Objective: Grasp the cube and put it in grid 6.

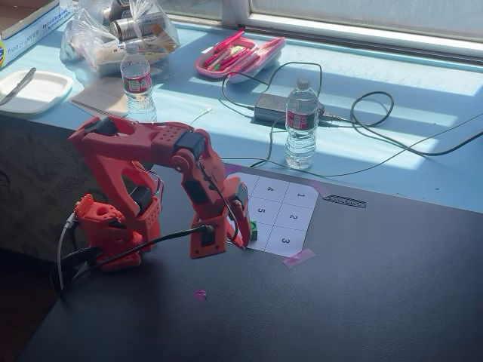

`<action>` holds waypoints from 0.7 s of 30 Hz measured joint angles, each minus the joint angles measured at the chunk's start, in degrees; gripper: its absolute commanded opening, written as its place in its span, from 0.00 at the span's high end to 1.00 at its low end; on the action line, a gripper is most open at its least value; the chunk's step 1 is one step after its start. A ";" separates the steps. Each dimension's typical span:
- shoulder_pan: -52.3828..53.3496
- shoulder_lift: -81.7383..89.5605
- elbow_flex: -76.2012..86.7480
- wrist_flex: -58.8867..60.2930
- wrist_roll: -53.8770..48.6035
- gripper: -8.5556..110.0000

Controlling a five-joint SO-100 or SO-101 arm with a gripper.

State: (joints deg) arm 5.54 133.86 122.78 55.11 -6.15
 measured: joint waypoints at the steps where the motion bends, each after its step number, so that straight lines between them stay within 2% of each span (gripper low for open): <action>1: 0.00 2.11 3.08 -1.41 0.00 0.93; 8: -0.79 19.07 23.03 -6.86 0.18 0.93; 21: -0.70 35.77 39.90 -7.12 1.14 0.93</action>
State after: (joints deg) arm 4.83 169.63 162.69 47.99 -5.01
